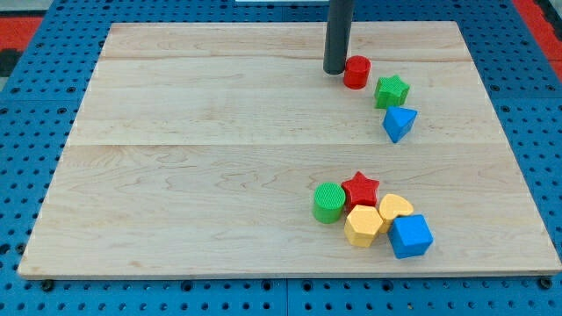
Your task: Move the green star and red circle above the blue triangle
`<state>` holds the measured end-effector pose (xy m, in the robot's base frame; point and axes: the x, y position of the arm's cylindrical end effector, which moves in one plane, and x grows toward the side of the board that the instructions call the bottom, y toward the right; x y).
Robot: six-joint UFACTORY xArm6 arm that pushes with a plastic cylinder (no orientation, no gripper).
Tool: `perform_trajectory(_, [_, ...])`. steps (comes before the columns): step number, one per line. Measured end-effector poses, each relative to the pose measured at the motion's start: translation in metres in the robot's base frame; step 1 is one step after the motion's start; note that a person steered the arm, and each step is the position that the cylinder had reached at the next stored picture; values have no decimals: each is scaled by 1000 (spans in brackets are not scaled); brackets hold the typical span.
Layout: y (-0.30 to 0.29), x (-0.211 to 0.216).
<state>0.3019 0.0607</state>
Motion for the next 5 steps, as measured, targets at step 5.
perform_trajectory(5, [79, 17])
